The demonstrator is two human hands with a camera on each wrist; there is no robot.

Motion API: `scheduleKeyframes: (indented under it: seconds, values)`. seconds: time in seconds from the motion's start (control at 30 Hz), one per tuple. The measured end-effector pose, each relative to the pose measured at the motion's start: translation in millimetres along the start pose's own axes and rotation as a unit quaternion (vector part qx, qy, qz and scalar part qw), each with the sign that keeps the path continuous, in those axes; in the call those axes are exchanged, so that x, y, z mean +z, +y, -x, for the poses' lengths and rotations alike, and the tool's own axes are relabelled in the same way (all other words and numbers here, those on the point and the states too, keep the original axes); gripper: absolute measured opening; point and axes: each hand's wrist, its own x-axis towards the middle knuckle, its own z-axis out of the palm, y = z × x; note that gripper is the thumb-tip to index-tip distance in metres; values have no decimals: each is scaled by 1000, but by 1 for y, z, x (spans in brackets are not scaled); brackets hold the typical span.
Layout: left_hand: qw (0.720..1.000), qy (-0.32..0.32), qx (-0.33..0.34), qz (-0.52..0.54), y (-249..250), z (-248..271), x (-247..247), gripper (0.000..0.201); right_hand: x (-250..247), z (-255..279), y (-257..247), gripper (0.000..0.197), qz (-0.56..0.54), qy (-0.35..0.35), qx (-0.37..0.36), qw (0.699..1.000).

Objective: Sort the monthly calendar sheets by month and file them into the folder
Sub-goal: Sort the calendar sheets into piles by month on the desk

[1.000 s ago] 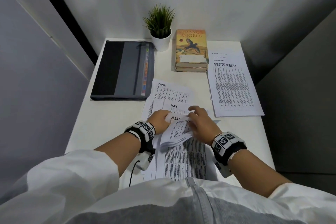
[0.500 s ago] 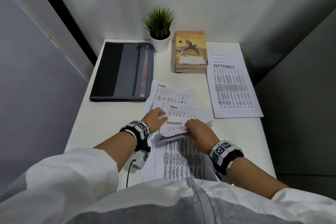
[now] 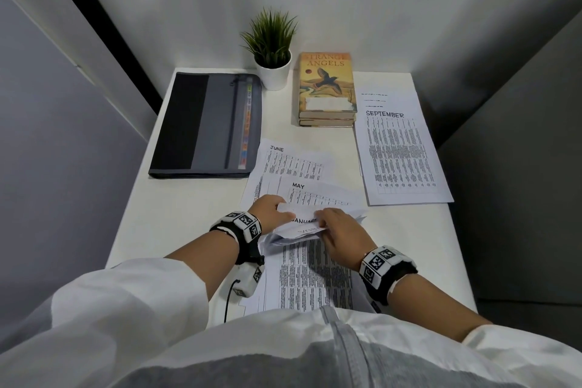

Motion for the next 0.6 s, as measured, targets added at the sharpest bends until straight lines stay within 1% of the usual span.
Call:
scheduleKeyframes:
  seconds: [0.03, 0.07, 0.2, 0.27, 0.3, 0.4, 0.5, 0.53, 0.6]
  values:
    - [1000, 4, -3, 9, -1, -1, 0, 38, 0, 1, 0, 13, 1, 4, 0, 1000]
    - [1000, 10, -3, 19, -2, -1, 0, 40, 0, 1, 0, 9, 5, 5, 1, 1000]
    - [998, 27, 21, 48, -4, -3, -2, 26, 1, 4, 3, 10, 11, 4, 6, 1000]
    - [998, 30, 23, 59, -4, -2, -2, 24, 2, 5, 4, 11, 10, 1, 8, 1000]
    - [998, 33, 20, 58, -3, -2, -2, 25, 3, 5, 4, 12, 9, 2, 9, 1000]
    - [999, 26, 2, 44, 1, -2, -1, 38, 5, 7, 6, 17, 2, 12, 9, 1000]
    - [999, 15, -8, 45, 1, -2, -1, 51, 7, 8, 5, 16, -4, 21, 0, 1000]
    - [998, 13, -11, 55, 1, -2, -1, 53, 7, 9, 5, 17, -7, 22, -3, 1000]
    - [997, 12, -9, 69, 0, -1, -2, 45, 8, 8, 5, 18, -11, 26, -12, 1000]
